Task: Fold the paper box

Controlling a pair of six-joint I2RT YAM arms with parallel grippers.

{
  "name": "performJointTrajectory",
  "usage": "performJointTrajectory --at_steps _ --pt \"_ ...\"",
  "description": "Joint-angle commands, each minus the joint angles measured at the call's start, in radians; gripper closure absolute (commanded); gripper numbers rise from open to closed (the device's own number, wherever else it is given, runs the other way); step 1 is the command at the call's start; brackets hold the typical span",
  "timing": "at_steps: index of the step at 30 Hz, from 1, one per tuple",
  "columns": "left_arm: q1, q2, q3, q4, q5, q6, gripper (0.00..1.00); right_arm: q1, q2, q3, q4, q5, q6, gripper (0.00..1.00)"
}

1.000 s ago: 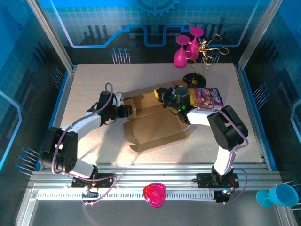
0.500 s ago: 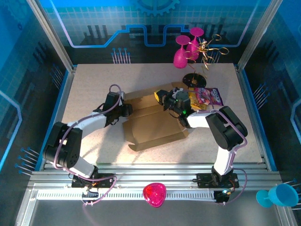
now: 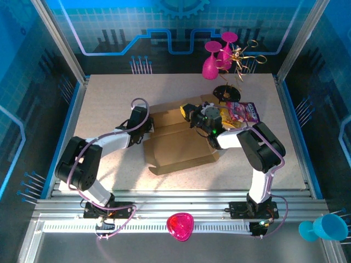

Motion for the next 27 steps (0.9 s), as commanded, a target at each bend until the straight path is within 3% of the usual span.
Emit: performJointTrajectory --at_steps 1,8,19,27 --pt "-0.022 0.05 0.016 -0.043 -0.075 -0.047 0.76 0.011 0.025 0.015 -0.009 0.009 0.015 1.0" --pt "-0.053 0.086 0.062 -0.135 -0.194 -0.106 1.0 0.013 0.007 0.008 -0.01 0.028 0.02 1.0" --pt "-0.067 0.11 0.069 -0.168 -0.228 -0.134 1.0 0.013 -0.002 0.001 -0.003 0.034 0.024 1.0" --pt "-0.073 0.137 0.094 -0.213 -0.247 -0.168 0.84 0.016 -0.005 -0.005 0.003 0.043 0.024 1.0"
